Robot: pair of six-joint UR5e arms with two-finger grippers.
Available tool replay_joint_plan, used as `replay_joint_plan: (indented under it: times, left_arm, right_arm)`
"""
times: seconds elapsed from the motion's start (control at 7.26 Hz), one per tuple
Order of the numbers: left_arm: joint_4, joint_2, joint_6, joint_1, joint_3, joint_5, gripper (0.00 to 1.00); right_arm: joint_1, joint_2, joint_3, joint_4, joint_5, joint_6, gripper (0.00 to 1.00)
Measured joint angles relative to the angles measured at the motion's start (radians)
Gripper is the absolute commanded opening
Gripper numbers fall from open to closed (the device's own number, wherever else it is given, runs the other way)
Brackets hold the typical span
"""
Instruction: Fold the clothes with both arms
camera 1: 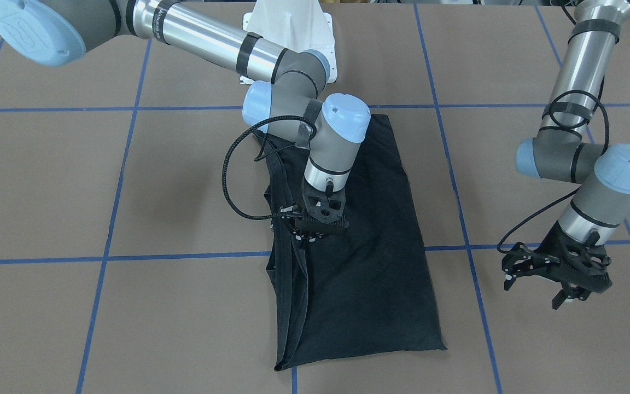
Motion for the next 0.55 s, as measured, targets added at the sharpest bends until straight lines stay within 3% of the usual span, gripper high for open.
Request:
replay_joint_plan:
  times: [0.55]
  left_arm:
    - [0.0,0.0,0.001,-0.001,0.001,0.0,1.0]
  right_arm:
    - [-0.001,0.002,-0.012,-0.001,-0.001,0.01,0.36]
